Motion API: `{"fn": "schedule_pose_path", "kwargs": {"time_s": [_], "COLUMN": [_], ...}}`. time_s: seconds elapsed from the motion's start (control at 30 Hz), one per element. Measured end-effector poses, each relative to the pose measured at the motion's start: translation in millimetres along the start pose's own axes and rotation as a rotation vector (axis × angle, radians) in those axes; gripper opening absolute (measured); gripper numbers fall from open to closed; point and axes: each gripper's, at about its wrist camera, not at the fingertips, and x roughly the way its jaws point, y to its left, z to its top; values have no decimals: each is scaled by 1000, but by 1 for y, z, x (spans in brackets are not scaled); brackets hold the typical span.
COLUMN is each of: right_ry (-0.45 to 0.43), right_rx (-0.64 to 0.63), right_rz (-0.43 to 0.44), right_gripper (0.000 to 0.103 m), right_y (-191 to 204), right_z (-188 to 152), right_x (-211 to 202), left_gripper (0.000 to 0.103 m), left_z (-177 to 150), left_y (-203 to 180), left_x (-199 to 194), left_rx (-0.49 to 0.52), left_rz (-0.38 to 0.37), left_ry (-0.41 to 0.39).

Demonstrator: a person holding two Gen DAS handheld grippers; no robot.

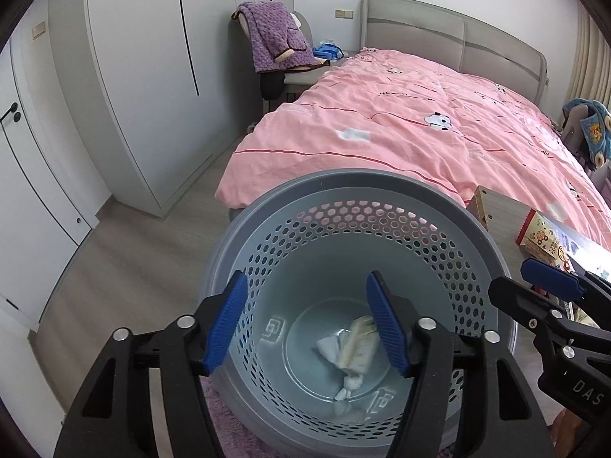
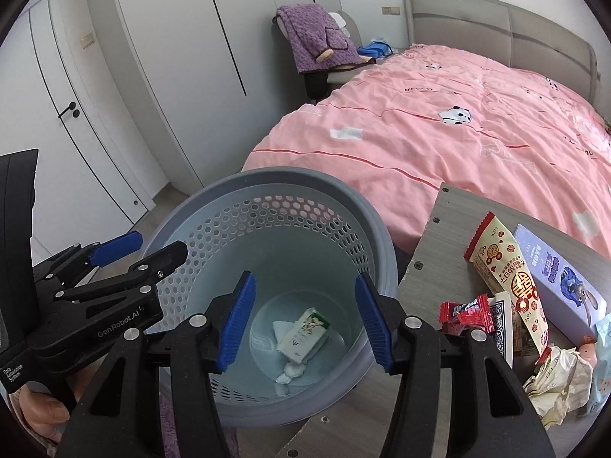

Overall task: Collect trash
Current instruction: 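Open the left gripper over the basket while the right gripper releases the box into it, then reach the right gripper to the blue baby-wipes pack and grasp it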

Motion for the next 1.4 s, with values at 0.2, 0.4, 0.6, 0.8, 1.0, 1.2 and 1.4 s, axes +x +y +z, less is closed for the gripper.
{"fn": "schedule_pose_path", "kwargs": {"time_s": [0.2,0.4,0.6,0.8,1.0,1.2,1.4], "right_ry": [-1,-2,-11,-28,-50,-84,-109], "right_rx": [5,14,33,56,87,130,175], "right_rz": [-2,-2,-16,-32,-61,-86,-135], "right_gripper": [57,59,67,69,71,72,73], "right_y": [-2,-6,-15,-28,-44,-64,-95], "right_z": [-2,-8,-14,-17,-22,-36,-54], "right_x": [-1,-5,-13,-25,-39,-65,-96], "left_gripper": [69,73,74,74,74,74,74], "left_z": [-4,-4,-5,-7,-8,-7,-6], "left_y": [-3,-5,-9,-22,-40,-63,-93], "left_x": [-3,-4,-6,-11,-20,-35,-47], "left_rx": [0,-2,6,27,58,95,122], "left_rz": [11,16,15,-4,-54,-88,-134], "left_ry": [1,-2,0,0,-5,-23,-31]}}
